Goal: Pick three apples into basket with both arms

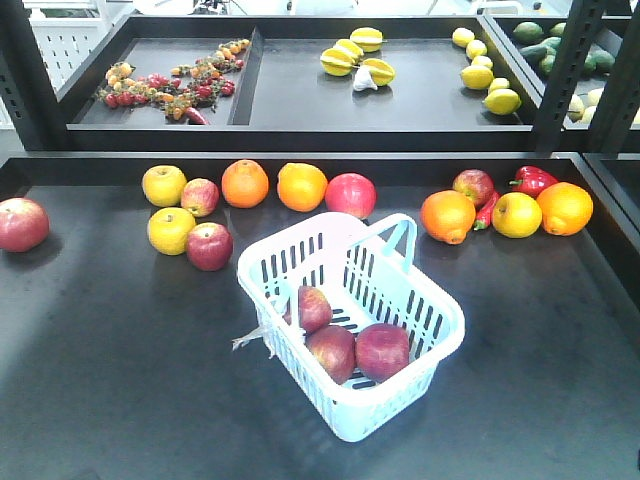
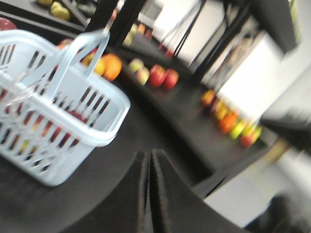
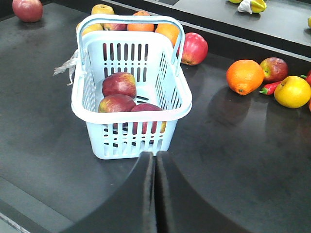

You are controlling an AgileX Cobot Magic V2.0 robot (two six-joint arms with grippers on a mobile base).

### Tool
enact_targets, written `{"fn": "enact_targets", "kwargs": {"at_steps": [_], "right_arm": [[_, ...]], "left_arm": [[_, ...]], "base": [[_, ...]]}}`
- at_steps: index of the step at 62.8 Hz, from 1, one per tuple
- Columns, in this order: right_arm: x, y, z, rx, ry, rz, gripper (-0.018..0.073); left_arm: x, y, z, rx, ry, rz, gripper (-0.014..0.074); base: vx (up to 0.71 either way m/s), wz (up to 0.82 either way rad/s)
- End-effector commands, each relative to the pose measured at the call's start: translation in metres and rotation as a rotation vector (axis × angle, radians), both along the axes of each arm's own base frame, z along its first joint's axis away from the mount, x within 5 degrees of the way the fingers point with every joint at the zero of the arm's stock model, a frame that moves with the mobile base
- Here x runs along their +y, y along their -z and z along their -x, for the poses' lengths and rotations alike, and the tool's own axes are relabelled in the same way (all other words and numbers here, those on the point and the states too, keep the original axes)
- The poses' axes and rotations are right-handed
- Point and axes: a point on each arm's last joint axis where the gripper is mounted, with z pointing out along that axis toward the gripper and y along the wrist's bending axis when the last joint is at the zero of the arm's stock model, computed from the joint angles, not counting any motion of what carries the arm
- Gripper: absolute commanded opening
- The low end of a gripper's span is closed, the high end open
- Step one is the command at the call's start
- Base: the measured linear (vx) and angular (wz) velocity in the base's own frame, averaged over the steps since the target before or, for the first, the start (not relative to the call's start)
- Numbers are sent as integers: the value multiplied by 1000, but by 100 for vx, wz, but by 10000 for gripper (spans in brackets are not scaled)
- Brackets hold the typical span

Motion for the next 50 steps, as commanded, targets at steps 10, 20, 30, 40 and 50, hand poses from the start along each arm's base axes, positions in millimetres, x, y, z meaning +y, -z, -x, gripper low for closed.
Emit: {"fn": "enact_targets", "kwargs": {"at_steps": [10,20,30,40,50], "right_arm": [[0,-13,-2,-76,15,-24,-1],[0,-13,-2,-76,15,-24,-1],[0,-13,-2,-76,15,-24,-1],[0,-13,-2,-76,15,-24,-1],[0,-13,-2,-76,15,-24,-1]], "left_arm": [[15,-3,-13,-78,-209,103,-7],[38,20,-24,7,-503,-9,-7],[41,43,-21,97,-475,-340,-7],[42,50,-15,27,-420,-540,-7],[48,35,-8,-184,-527,-481,-7]], "base": [[0,0],[0,0],[0,0],[0,0],[0,0]]}}
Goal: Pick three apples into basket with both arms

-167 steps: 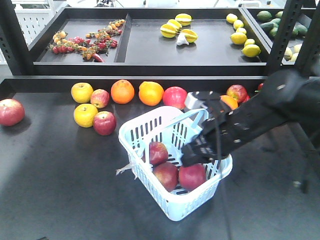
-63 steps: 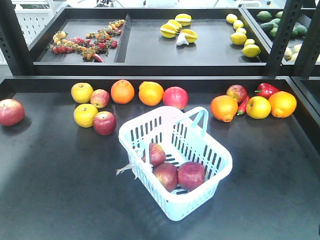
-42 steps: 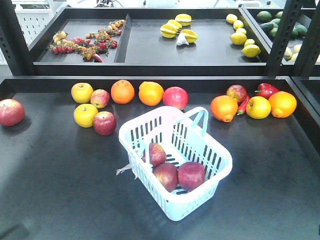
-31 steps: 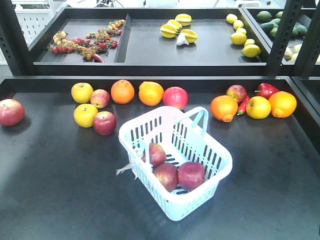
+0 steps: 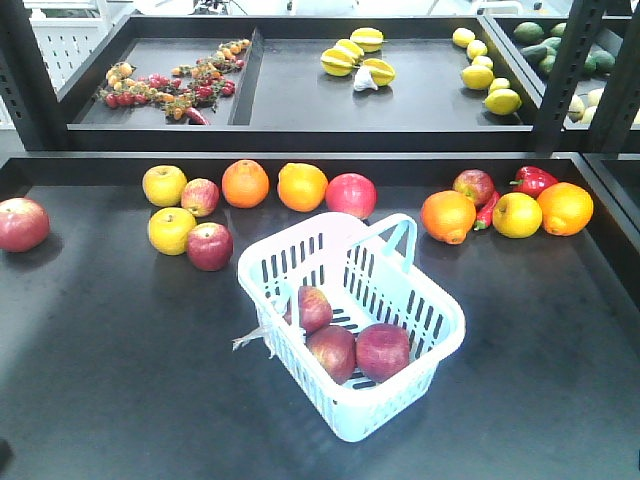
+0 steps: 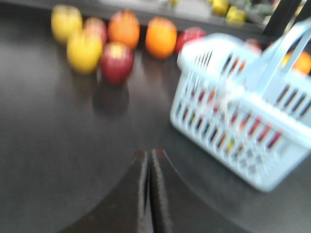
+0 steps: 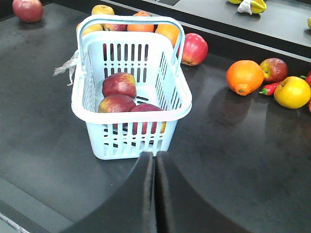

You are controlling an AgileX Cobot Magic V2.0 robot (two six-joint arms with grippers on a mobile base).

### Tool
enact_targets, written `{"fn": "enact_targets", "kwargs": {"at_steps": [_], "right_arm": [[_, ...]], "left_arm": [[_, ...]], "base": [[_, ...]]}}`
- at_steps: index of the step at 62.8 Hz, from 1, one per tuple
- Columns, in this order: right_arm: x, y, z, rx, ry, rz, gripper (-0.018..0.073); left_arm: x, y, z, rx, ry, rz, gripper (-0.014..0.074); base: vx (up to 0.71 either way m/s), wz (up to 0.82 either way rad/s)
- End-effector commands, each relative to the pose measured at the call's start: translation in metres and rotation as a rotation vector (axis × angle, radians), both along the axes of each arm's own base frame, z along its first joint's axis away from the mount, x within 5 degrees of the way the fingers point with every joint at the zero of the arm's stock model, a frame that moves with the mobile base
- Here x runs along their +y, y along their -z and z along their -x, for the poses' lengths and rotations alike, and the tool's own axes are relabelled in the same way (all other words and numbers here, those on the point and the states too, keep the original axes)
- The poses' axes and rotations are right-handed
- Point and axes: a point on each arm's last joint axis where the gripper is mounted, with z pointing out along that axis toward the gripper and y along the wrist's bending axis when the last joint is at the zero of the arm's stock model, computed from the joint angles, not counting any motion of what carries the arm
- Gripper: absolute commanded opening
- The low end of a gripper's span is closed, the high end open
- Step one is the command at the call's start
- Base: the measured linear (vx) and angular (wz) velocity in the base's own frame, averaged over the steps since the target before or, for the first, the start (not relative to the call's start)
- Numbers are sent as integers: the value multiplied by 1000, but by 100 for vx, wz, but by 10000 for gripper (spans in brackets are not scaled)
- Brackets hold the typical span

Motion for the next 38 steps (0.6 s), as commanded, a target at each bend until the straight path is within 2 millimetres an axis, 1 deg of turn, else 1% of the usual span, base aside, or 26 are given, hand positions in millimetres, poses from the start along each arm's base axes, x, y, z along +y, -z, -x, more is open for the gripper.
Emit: {"fn": "enact_targets", "kwargs": {"at_steps": [1,5,12,17,38], "right_arm": [[0,-13,-3,-74,15,-24,-1],[0,-13,-3,-74,15,-24,-1],[0,-13,-3,-72,14,-24,-1],[0,-13,-3,-72,14,-24,-1],[0,-13,-3,-72,14,-24,-1]], "left_arm": [[4,-4,2,-144,-44,12,-7],[7,-7,5,-190,-99,18,-7],[14,-6,4,-182,-209,0,-7],[16,-7,3,-196,-256,-2,-7],[18,-9,3,-207,-279,-3,-7]], "base": [[0,0],[0,0],[0,0],[0,0],[0,0]]}}
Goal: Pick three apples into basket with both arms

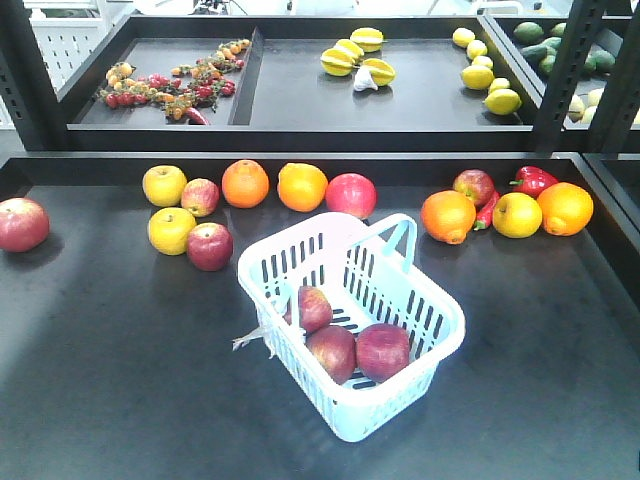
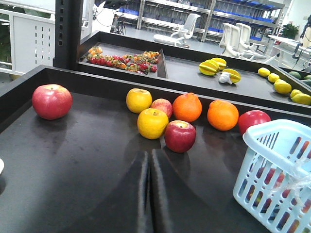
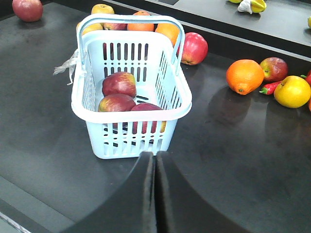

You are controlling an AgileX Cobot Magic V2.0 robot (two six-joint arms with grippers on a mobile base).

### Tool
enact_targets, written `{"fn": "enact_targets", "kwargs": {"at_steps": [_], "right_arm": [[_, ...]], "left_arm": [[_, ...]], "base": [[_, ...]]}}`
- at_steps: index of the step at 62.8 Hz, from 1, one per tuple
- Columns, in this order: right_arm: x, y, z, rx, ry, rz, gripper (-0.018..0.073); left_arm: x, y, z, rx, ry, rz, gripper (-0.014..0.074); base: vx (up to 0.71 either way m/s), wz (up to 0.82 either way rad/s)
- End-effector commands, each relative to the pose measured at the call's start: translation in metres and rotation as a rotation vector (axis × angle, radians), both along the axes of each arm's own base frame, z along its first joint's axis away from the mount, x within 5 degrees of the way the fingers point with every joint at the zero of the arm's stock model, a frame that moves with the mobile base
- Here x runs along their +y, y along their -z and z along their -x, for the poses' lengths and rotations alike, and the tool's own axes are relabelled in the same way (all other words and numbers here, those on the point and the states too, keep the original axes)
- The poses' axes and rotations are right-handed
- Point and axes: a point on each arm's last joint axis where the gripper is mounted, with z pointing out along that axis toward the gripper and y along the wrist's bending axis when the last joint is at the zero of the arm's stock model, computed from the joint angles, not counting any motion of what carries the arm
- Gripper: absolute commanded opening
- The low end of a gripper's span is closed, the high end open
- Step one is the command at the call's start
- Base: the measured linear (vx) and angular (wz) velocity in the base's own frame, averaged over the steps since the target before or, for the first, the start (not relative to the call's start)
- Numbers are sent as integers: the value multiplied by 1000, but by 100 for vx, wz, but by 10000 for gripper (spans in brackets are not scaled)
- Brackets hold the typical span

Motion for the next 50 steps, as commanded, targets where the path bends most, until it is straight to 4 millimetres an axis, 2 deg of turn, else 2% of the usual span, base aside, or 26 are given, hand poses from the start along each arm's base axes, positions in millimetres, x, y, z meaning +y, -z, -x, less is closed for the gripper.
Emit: {"fn": "enact_targets", "kwargs": {"at_steps": [1,50], "right_arm": [[0,-13,-3,-74,14,-25,-1],[0,-13,-3,-74,14,-25,-1]], "left_arm": [[1,0,0,-69,-7,-4,-7],[1,0,0,-68,-7,-4,-7]], "base": [[0,0],[0,0]]}}
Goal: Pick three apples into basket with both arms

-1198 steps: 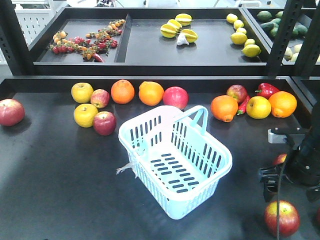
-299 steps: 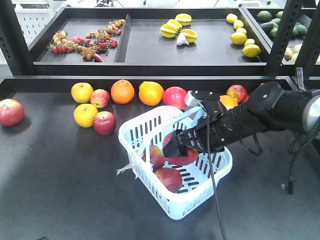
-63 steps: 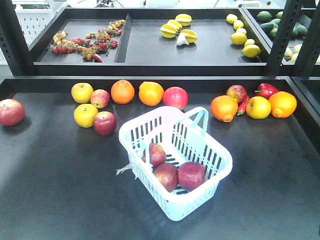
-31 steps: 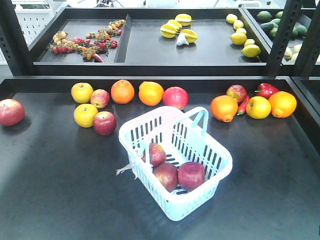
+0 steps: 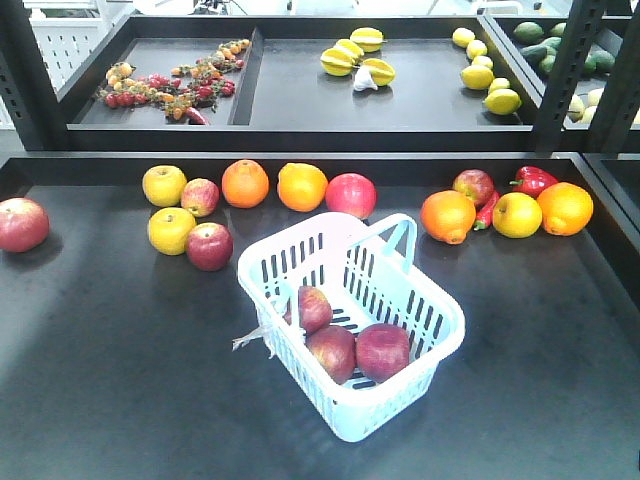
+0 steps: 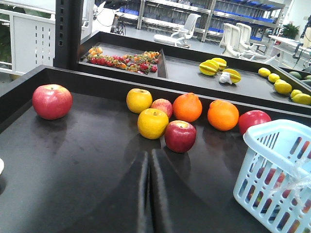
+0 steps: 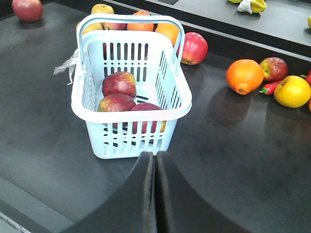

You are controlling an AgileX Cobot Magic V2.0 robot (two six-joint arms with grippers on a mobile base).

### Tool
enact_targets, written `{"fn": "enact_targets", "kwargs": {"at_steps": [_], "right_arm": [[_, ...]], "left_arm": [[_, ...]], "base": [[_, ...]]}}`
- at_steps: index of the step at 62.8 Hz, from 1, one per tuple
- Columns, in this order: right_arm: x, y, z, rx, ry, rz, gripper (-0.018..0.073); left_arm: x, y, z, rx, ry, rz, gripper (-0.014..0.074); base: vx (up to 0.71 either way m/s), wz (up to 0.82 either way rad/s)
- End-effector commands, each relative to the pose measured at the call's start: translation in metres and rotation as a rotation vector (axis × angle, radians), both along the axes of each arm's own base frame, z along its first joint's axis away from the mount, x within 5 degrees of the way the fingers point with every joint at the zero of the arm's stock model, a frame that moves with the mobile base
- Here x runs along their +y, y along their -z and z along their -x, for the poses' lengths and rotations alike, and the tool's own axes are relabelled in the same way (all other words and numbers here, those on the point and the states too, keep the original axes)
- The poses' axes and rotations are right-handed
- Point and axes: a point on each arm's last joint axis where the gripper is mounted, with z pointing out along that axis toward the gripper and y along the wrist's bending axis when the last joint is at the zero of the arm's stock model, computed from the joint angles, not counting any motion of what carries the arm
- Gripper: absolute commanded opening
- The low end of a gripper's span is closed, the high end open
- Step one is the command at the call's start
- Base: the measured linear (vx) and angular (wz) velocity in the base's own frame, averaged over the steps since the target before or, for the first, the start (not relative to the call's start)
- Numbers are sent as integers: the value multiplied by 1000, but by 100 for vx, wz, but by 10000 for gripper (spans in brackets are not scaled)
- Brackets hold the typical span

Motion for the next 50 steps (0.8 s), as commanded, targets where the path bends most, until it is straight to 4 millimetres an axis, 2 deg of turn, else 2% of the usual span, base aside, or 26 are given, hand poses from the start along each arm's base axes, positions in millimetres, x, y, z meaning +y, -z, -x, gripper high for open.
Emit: {"fn": "enact_targets", "kwargs": {"at_steps": [1,19,26,29,40,50], "right_arm": [[0,-13,-3,-74,14,-25,-1],[0,-16,-5,-116,35,-71,-1],[-3,-14,-8,-134,60,-37,-1],[-3,-7,-11,-129,76,-39,-1],[-2,43,-22,-100,128,-99,-1],[-2,74,-25,-149,154,-182,-1]], "left_arm": [[0,0,0,-68,-5,-4,-7],[0,0,0,-69,-5,-4,-7],[0,0,0,-69,-5,-4,-7],[0,0,0,-69,-5,-4,-7],[0,0,0,-69,-5,-4,-7],[0,0,0,-69,-5,-4,-7]], "base": [[0,0],[0,0],[0,0],[0,0],[0,0],[0,0]]}}
